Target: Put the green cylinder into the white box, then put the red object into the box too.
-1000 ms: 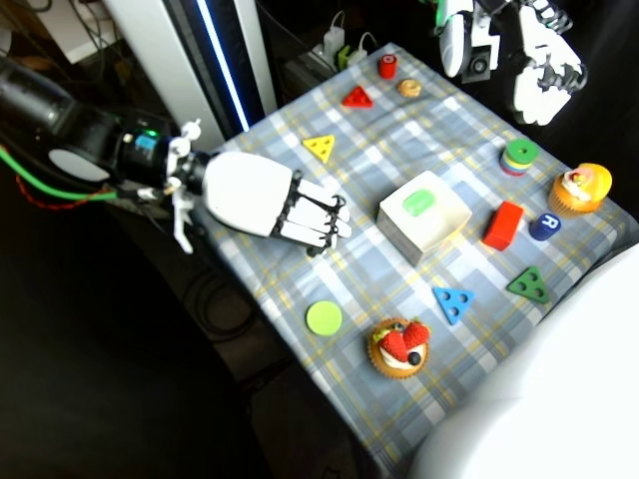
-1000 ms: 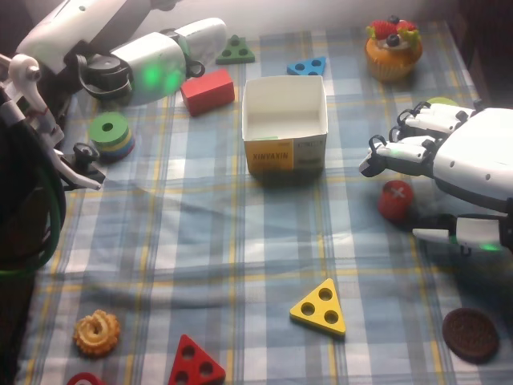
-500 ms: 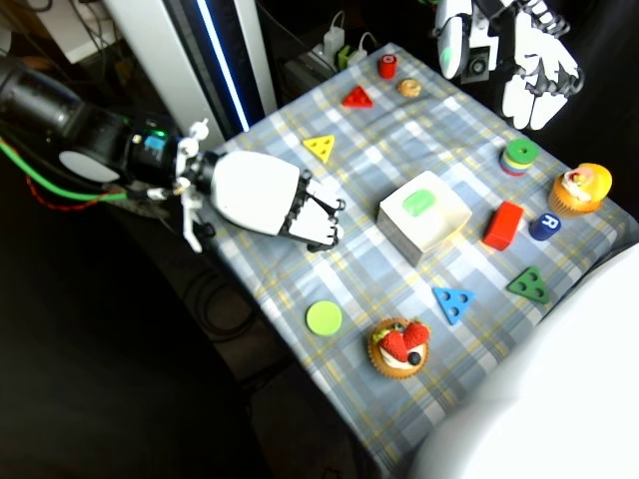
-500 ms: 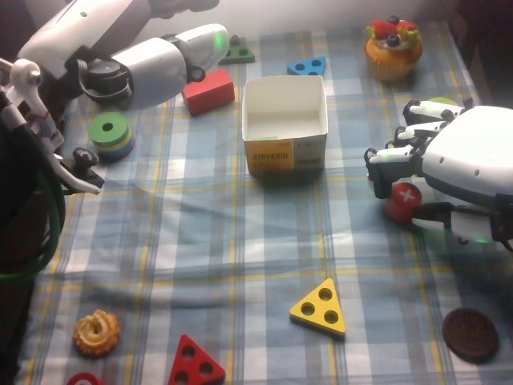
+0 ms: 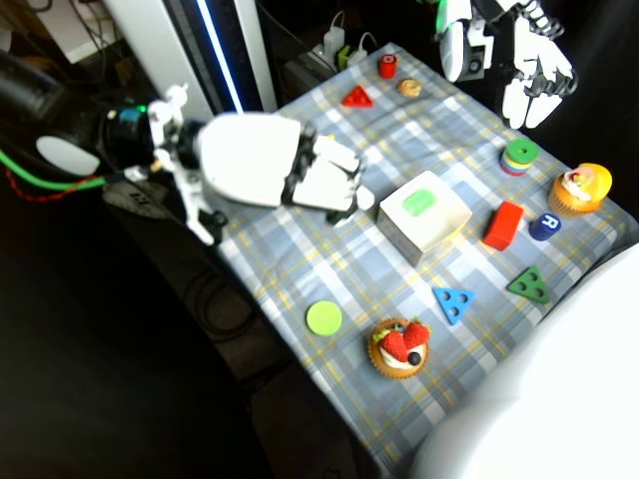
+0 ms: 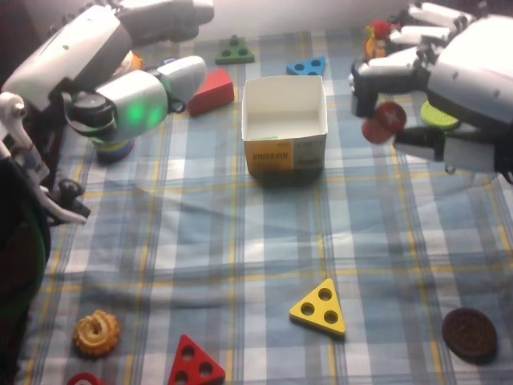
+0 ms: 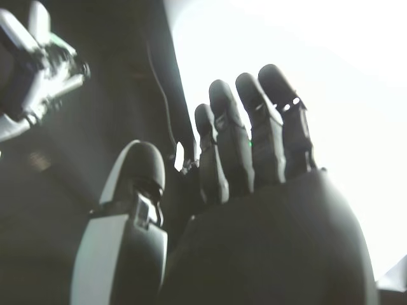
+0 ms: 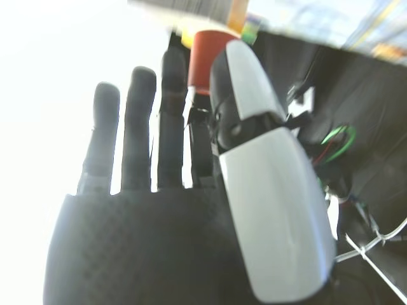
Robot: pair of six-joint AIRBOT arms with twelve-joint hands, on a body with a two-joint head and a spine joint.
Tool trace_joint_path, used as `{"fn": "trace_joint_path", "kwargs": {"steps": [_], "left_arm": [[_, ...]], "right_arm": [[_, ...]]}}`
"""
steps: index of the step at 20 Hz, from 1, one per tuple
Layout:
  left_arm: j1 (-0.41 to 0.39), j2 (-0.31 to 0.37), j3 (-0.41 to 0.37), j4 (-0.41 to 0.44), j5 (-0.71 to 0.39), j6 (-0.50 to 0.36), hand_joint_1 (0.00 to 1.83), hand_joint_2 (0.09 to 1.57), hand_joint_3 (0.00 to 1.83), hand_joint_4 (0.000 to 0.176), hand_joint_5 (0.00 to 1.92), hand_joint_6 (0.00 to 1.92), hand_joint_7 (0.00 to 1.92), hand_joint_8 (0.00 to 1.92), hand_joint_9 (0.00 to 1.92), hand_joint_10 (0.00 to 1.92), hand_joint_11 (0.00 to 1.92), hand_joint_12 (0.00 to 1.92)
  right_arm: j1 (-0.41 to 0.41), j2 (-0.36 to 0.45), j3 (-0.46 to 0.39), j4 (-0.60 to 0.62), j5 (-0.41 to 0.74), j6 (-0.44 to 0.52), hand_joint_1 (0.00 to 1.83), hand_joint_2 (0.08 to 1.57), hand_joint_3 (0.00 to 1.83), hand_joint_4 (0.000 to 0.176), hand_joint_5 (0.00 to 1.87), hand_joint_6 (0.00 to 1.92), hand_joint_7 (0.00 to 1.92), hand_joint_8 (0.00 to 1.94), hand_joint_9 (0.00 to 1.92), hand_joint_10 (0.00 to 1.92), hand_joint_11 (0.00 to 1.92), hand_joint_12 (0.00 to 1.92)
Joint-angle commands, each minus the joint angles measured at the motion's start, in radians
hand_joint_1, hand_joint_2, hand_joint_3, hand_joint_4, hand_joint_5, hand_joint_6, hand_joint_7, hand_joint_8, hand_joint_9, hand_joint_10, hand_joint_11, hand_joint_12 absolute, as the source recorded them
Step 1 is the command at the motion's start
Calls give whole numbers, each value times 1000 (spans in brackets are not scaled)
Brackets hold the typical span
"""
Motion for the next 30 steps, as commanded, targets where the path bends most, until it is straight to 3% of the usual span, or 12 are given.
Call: {"fn": "trace_joint_path", "kwargs": {"steps": [1,7,9,13,15,18,20,22,24,26,27,30], "left_arm": [[-4,9,-2,23,-131,-6,581,1374,2,49,454,164,544,1,158,627,0,1142],[20,10,-7,2,-137,-6,686,1392,0,9,454,138,520,7,153,651,0,1202],[21,9,-7,1,-137,-6,677,1400,0,27,452,113,497,1,142,611,0,1149],[29,4,-6,-11,-137,-6,703,1395,0,52,380,67,489,2,167,631,0,1106],[30,4,-5,-13,-138,-6,689,1391,0,43,390,66,485,1,160,600,0,1044],[32,2,-5,-16,-141,-6,670,1393,0,30,366,42,503,7,192,551,0,973],[39,3,-9,-18,-149,-6,658,1396,0,28,358,29,506,5,194,548,0,1031],[44,9,-16,-18,-161,-15,706,1398,0,17,361,23,499,1,185,580,0,1037],[61,20,-19,-9,-184,-72,715,1390,0,26,361,20,497,5,186,559,0,977],[85,33,-17,8,-214,-157,657,1379,0,38,363,11,487,1,253,466,0,1037],[98,40,-17,16,-236,-203,639,1383,2,63,334,7,461,3,238,442,0,953],[141,60,-18,33,-311,-318,690,1358,0,73,323,2,441,1,261,388,0,982]], "right_arm": [[23,-11,14,11,120,3,1172,1270,0,0,686,1276,749,1604,406,1884,67,1921],[160,-137,122,-17,36,3,1130,1285,0,0,682,1372,691,1575,359,1684,61,1921],[189,-190,169,-18,-18,3,1110,1294,0,25,650,1512,683,1475,300,1593,1,1921],[213,-268,241,-18,-117,3,1126,1317,1,0,556,1475,693,1590,245,1479,0,1879],[213,-278,253,-15,-136,3,971,1228,0,0,246,508,485,745,126,1077,0,1397],[213,-277,254,-5,-133,3,789,1207,1,111,31,31,169,78,1,600,0,1087],[213,-254,231,4,-99,3,719,1248,2,139,0,0,13,3,0,268,0,574],[213,-229,187,16,-39,3,693,1251,0,136,0,0,47,5,2,430,0,995],[211,-159,127,16,35,3,630,1290,3,89,0,0,15,1,0,499,0,1317],[195,-96,77,16,104,3,505,1334,2,66,0,0,0,0,0,19,0,596],[179,-62,50,17,143,3,486,1338,0,45,0,0,0,0,49,31,0,691],[103,21,-10,60,281,3,428,1354,1,61,0,0,0,0,17,31,0,621]]}}
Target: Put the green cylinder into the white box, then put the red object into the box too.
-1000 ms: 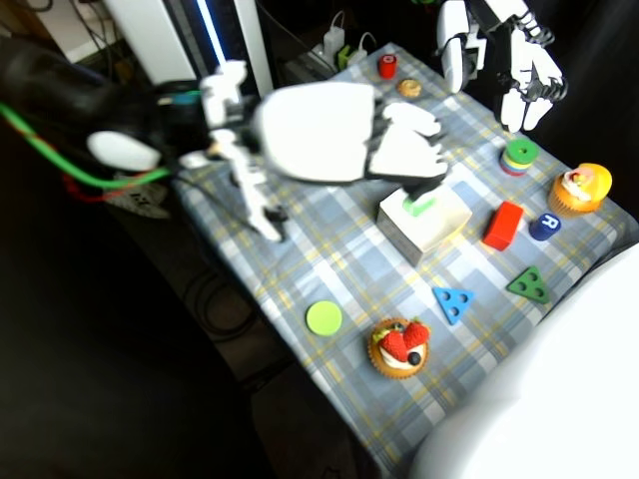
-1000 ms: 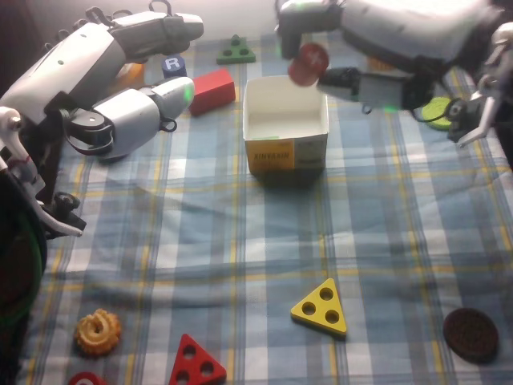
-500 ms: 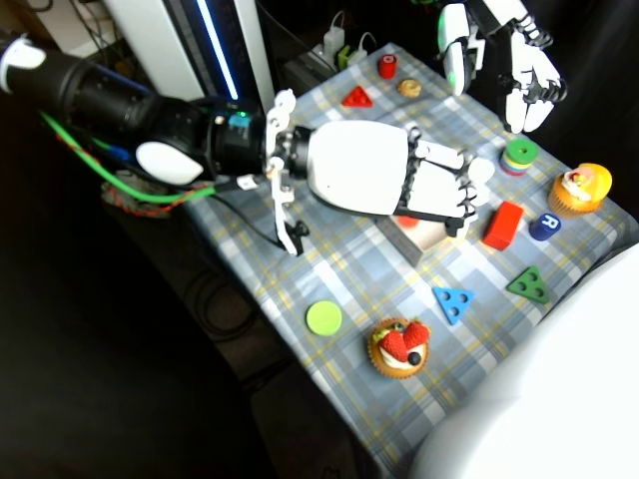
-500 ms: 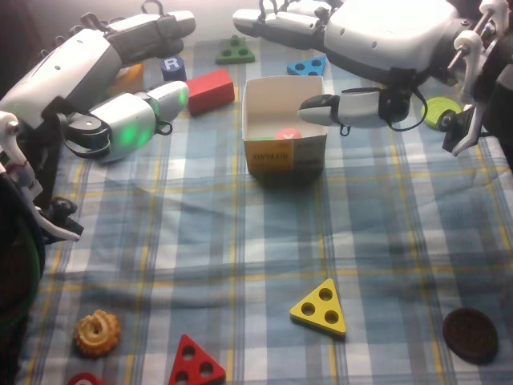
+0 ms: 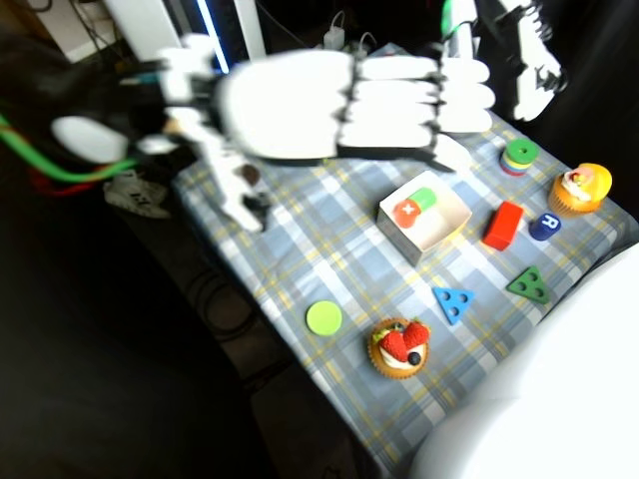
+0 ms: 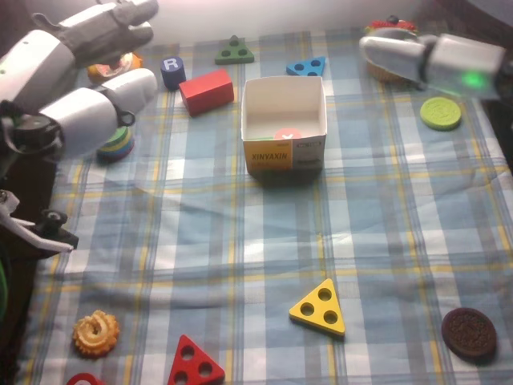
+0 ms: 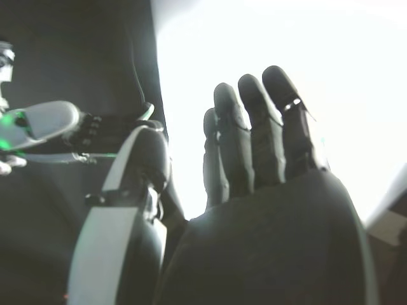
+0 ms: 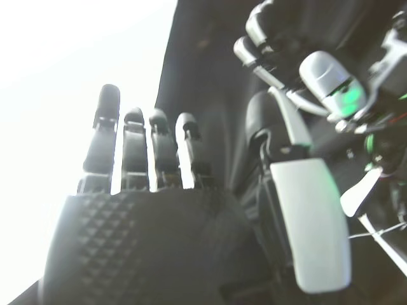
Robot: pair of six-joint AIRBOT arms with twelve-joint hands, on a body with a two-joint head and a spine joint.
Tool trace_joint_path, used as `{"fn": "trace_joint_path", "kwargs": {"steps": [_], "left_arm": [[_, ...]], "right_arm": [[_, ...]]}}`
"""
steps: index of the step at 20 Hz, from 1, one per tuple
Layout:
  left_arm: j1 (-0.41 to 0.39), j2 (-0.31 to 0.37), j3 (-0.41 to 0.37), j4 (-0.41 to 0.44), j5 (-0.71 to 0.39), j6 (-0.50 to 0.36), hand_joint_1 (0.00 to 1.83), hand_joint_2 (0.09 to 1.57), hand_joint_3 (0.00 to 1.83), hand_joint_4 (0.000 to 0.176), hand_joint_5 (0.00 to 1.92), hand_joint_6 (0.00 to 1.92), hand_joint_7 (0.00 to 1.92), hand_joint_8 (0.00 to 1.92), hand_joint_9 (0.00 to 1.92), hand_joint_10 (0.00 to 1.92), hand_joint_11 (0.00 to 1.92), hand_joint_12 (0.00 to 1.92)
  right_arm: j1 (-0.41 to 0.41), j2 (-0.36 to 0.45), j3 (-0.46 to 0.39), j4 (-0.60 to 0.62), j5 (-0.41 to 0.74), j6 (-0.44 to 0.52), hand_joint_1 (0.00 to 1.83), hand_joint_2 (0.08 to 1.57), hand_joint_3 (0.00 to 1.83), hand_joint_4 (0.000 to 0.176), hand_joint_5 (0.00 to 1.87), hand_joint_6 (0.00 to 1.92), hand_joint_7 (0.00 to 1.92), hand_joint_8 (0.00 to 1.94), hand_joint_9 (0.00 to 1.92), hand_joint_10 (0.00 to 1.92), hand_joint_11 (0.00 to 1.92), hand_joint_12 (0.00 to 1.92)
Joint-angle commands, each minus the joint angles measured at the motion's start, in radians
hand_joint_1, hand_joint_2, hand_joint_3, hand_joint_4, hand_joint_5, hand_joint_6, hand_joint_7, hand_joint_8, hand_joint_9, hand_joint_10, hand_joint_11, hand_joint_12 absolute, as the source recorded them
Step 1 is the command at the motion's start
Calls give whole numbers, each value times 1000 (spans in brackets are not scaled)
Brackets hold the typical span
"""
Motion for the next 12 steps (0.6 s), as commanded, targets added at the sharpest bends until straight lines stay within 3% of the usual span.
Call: {"fn": "trace_joint_path", "kwargs": {"steps": [1,2,3,4,5,6,7,8,10,12], "left_arm": [[1,11,3,36,-164,-45,718,1353,0,64,325,2,443,1,267,374,0,1002],[11,15,3,45,-185,-78,759,1348,0,54,320,2,436,2,278,371,0,1059],[18,18,3,51,-203,-103,720,1353,1,51,280,1,407,1,266,363,0,1076],[27,22,2,59,-228,-136,653,1351,1,44,229,0,352,0,242,334,0,1043],[37,25,3,68,-258,-171,610,1346,0,57,195,0,319,0,223,316,0,1046],[44,28,2,73,-277,-191,534,1330,0,81,130,0,263,0,214,236,0,1014],[53,33,2,81,-308,-221,491,1326,0,91,88,0,225,0,194,181,0,940],[62,37,0,86,-341,-247,448,1316,0,102,22,0,163,0,160,125,0,851],[77,54,-12,100,-406,-273,372,1311,0,121,0,0,16,0,37,28,0,470],[88,78,-34,126,-494,-273,367,1271,0,148,0,0,0,0,1,0,0,183]], "right_arm": [[-13,18,-16,21,200,4,428,1339,0,66,0,0,0,0,3,7,0,466],[-45,39,-34,43,245,4,409,1338,0,58,0,0,0,0,0,2,0,434],[-70,54,-45,57,282,4,418,1332,0,60,0,0,0,0,8,5,0,314],[-104,73,-61,81,332,4,476,1316,0,62,0,0,0,0,1,0,0,62],[-144,92,-76,108,385,4,520,1308,0,56,0,0,0,0,0,0,0,12],[-173,103,-84,128,420,4,597,1301,0,39,0,0,0,0,0,0,0,2],[-205,118,-96,156,464,4,571,1304,0,29,0,0,0,0,0,0,0,0],[-231,128,-105,173,504,4,517,1277,0,37,0,0,0,0,0,0,0,0],[-273,149,-125,199,584,4,461,1244,0,56,0,0,0,0,0,0,0,0],[-306,175,-146,208,680,4,400,1249,0,29,0,0,0,0,0,0,0,0]]}}
